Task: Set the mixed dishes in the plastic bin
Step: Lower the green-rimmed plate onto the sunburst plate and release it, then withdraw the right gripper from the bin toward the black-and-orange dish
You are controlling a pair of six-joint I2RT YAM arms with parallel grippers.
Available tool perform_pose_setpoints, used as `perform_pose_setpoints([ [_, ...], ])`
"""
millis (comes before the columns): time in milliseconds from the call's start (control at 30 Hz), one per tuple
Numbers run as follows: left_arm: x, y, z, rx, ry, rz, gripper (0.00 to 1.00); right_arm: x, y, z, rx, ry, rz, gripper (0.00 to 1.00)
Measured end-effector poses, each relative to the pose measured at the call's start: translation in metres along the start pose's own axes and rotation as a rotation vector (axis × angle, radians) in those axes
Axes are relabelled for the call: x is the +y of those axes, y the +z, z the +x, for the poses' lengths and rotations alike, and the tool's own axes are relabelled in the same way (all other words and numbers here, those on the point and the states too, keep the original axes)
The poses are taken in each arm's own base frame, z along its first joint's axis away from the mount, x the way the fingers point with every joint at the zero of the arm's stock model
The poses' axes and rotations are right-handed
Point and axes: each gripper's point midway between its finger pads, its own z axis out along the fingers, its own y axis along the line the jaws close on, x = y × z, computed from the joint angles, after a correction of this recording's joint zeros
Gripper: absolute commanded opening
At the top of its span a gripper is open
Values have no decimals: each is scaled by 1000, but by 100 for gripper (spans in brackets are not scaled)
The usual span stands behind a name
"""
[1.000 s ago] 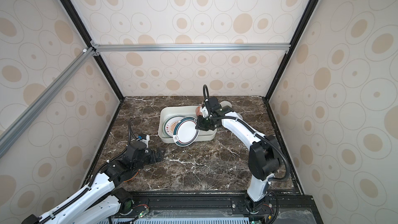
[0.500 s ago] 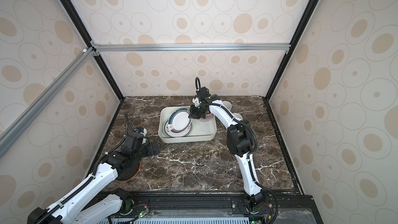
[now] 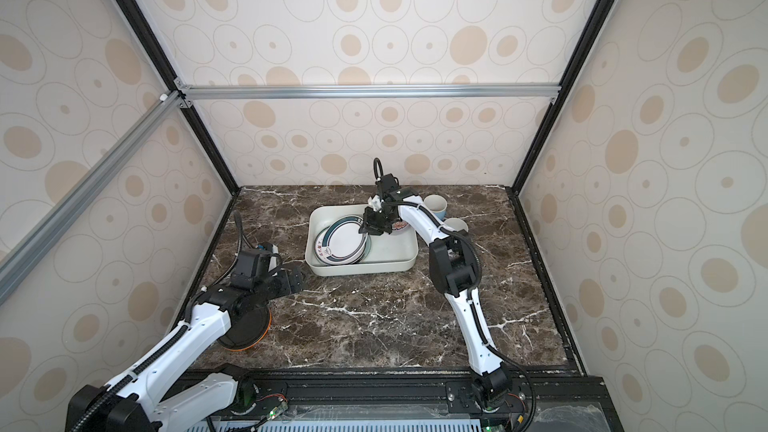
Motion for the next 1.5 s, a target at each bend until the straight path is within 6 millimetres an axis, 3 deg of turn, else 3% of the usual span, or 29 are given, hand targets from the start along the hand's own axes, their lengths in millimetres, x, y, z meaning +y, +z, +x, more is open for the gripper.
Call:
perform_pose_setpoints([
  [100,1,0,-1,-2,2,-2,99,-2,4,4,12,-4,14,49],
  [267,0,0,-3,-11,4,2,99,-9,10,11,38,-5,60,57],
  [467,-1,0,-5,-19,6,8,99,0,7,10,32,-49,91,68],
  [633,-2,0,-5,-16,6,20,99,5,6,13,33,-74,111,71],
  [967,-5,0,-6,-11,8,40,99,-9,20,27,84,-95,197,76],
  [1267,-3,1,-7,-17,4,37,99,-16,19,35,105,-120,255,76],
  [1400,9,0,-9,-15,-6,-6,99,-10,10,40,103,-152,261,79],
  [1500,29,-3,-16,-19,-31,-73,99,8,-7,51,90,-208,263,80],
])
